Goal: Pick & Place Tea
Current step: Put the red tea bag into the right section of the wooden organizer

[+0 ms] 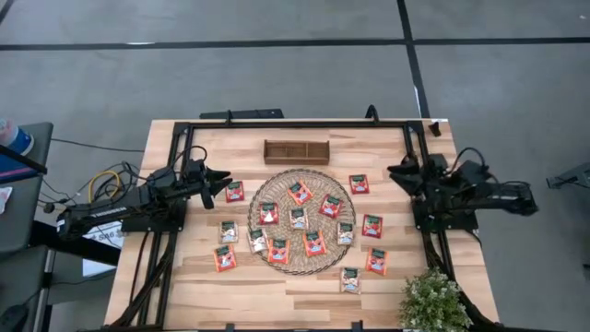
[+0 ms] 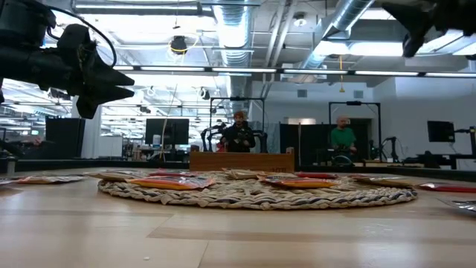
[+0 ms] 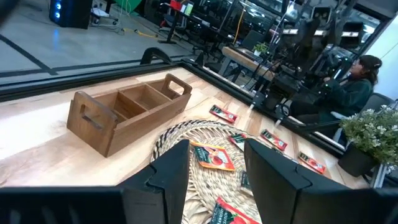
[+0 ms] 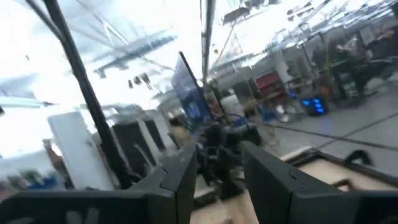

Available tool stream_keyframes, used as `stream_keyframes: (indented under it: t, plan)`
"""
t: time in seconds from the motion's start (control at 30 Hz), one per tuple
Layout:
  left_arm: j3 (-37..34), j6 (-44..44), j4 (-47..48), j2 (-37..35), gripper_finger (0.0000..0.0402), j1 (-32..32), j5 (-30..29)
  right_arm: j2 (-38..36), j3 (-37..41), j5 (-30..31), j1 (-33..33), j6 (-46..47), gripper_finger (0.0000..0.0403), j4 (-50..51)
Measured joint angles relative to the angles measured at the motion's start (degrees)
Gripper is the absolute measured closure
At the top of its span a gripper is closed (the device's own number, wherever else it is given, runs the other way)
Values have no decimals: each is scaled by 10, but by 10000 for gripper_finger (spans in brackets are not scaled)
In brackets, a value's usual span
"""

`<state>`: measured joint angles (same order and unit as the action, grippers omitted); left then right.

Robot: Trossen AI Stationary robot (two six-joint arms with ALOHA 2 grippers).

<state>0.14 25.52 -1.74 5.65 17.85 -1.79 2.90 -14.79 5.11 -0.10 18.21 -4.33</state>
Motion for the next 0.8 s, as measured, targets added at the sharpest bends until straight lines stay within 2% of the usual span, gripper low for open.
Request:
stream_keyframes:
  t: [0.1,0.23,0.37,0.53,0.63,0.8]
  plan:
    - [0,-2,0,0,256,0,0,49,-83,30,-1,-32,282,121]
    - [0,-3,0,0,256,0,0,155,-198,84,-1,-49,282,273]
    - [0,-4,0,0,256,0,0,268,-299,116,-1,-92,282,366]
    - [0,-5,0,0,256,0,0,376,-400,128,-19,-163,282,432]
    - [0,-5,0,0,256,0,0,425,-454,128,-41,-172,282,491]
    - [0,-5,0,0,256,0,0,507,-511,80,-93,-172,282,633]
